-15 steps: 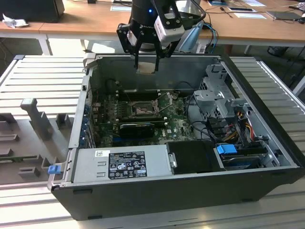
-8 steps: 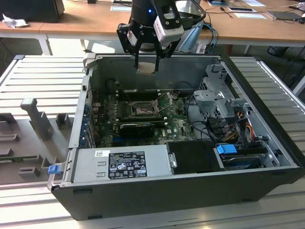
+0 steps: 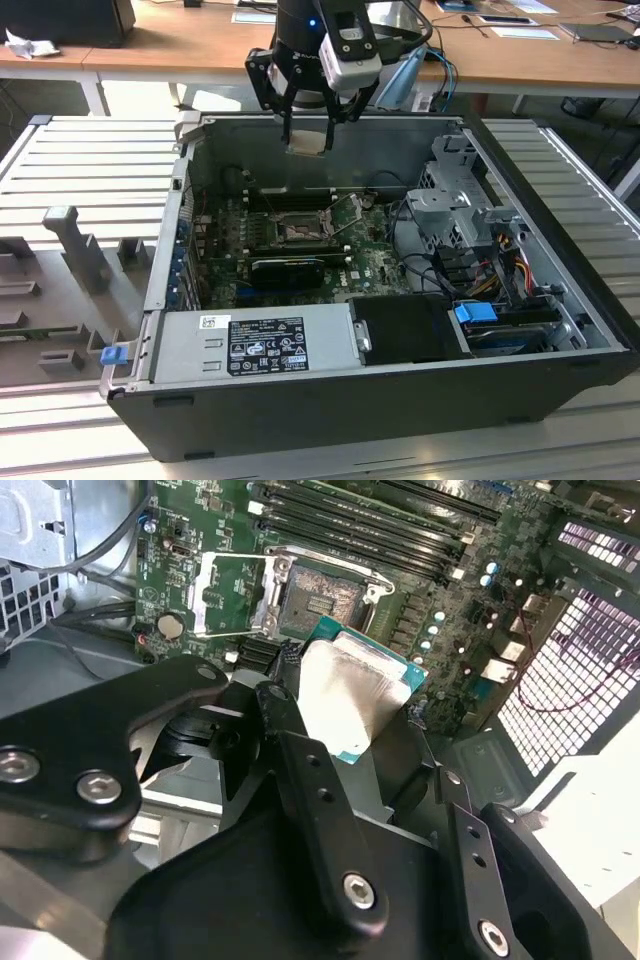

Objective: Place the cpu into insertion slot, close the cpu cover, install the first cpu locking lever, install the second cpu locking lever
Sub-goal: 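Place the cpu into insertion slot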

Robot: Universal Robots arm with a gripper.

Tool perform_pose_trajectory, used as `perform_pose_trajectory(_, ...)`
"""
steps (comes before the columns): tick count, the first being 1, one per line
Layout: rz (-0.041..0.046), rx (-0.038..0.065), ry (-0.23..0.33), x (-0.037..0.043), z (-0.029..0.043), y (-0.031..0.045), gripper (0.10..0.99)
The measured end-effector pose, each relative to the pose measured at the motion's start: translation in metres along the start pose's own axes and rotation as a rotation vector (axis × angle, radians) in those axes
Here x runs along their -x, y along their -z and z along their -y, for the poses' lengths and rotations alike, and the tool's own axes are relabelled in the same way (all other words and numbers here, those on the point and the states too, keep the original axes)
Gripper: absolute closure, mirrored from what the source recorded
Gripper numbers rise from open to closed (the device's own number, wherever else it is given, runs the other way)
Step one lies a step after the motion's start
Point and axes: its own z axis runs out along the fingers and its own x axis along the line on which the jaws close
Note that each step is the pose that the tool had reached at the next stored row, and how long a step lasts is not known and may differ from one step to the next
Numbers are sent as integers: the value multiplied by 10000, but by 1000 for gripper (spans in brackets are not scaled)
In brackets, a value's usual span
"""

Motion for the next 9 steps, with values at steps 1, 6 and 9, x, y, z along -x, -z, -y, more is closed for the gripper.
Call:
perform_pose_trajectory(1, 5, 1, -61, 0, 0, 0, 557)
perform_pose_trajectory(6, 30, 6, -330, 0, 0, 0, 557)
perform_pose_trajectory(9, 45, 10, -504, 0, 0, 0, 557)
